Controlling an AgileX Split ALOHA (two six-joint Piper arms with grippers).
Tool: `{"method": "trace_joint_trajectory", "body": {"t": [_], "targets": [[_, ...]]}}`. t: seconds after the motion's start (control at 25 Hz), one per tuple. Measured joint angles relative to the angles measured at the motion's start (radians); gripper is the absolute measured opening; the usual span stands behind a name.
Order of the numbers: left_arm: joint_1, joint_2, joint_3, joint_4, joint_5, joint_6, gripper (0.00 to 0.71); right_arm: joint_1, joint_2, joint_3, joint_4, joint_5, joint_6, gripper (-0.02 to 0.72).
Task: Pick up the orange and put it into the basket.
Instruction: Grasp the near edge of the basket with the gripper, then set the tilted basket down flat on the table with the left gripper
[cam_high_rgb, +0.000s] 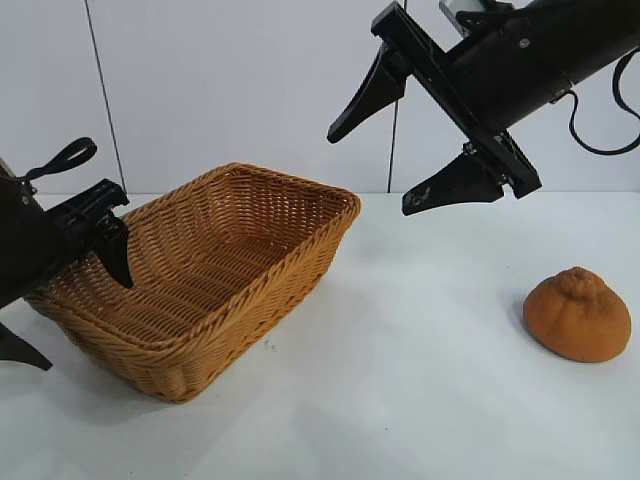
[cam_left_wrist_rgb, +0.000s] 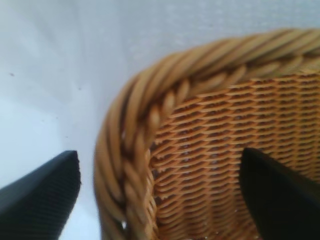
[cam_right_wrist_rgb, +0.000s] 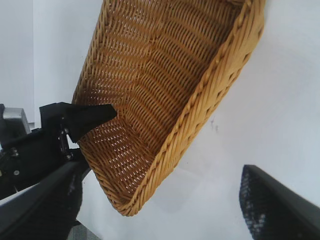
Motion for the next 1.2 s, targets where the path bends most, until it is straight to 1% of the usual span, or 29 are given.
{"method": "trace_joint_trajectory", "body": {"t": [0.12, 0.2, 0.28, 0.44, 0.48, 0.68, 0.8, 0.92, 1.04, 1.2], "targets": [[0.000, 0.019, 0.000, -0.018, -0.005, 0.003, 0.603, 0.000, 0.000, 0.000, 0.000, -0.001, 0.000, 0.588], [0.000, 0.023, 0.000, -0.021, -0.006, 0.010, 0.549, 0.000, 0.000, 0.000, 0.000, -0.003, 0.000, 0.588], [0.000, 0.022, 0.000, -0.023, -0.006, 0.011, 0.430, 0.000, 0.000, 0.000, 0.000, -0.003, 0.000, 0.588], [0.000, 0.022, 0.000, -0.023, 0.008, 0.013, 0.118, 0.000, 0.000, 0.000, 0.000, -0.004, 0.000, 0.588], [0.000, 0.023, 0.000, -0.025, 0.011, 0.012, 0.092, 0.000, 0.000, 0.000, 0.000, -0.004, 0.000, 0.588], [0.000, 0.022, -0.019, -0.025, 0.049, 0.029, 0.094, 0.000, 0.000, 0.000, 0.000, -0.004, 0.000, 0.588], [0.000, 0.015, -0.066, -0.019, 0.101, 0.085, 0.094, 0.000, 0.000, 0.000, -0.002, -0.004, 0.000, 0.588], [0.007, 0.013, -0.145, -0.017, 0.165, 0.141, 0.094, 0.000, 0.000, 0.000, -0.007, -0.004, 0.000, 0.588], [0.033, 0.012, -0.215, -0.017, 0.223, 0.203, 0.094, 0.000, 0.000, 0.000, -0.011, -0.004, 0.000, 0.588], [0.087, 0.012, -0.287, -0.016, 0.289, 0.288, 0.094, 0.000, 0.000, 0.000, -0.014, -0.004, 0.000, 0.588]]}}
